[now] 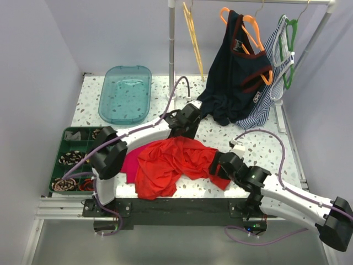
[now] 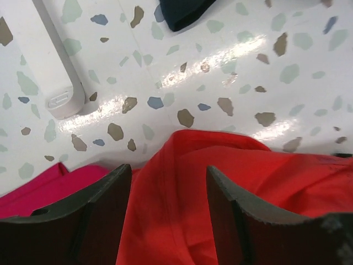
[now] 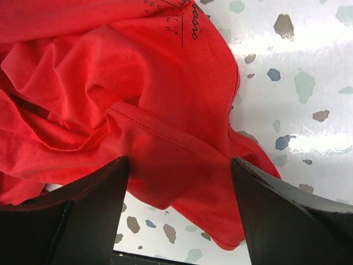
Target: Place the tank top on the hanger
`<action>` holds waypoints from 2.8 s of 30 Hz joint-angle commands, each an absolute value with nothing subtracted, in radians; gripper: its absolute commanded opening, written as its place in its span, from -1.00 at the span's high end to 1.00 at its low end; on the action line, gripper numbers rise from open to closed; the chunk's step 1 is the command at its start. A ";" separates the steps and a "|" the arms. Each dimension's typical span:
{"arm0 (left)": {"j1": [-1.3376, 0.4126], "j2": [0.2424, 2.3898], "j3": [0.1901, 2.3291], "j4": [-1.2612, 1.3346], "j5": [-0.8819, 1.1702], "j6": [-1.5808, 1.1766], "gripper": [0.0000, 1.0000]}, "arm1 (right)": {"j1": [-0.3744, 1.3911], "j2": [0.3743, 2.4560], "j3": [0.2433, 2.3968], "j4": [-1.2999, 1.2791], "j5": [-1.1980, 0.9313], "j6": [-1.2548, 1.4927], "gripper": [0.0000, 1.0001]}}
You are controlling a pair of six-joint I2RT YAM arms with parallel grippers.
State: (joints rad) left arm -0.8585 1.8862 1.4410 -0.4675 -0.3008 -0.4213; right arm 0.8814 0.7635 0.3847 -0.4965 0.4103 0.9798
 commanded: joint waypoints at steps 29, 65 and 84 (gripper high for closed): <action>-0.834 1.338 1.322 -0.439 -0.748 -0.515 0.95 | 0.880 0.774 0.932 -0.684 0.773 0.766 1.00; -0.836 0.936 0.902 0.019 -0.503 -0.530 1.00 | 0.879 0.760 0.921 -0.384 0.539 0.556 1.00; -0.836 0.680 0.509 -0.219 -0.448 -0.781 -0.54 | 0.884 0.538 0.483 -0.497 0.353 0.830 -0.10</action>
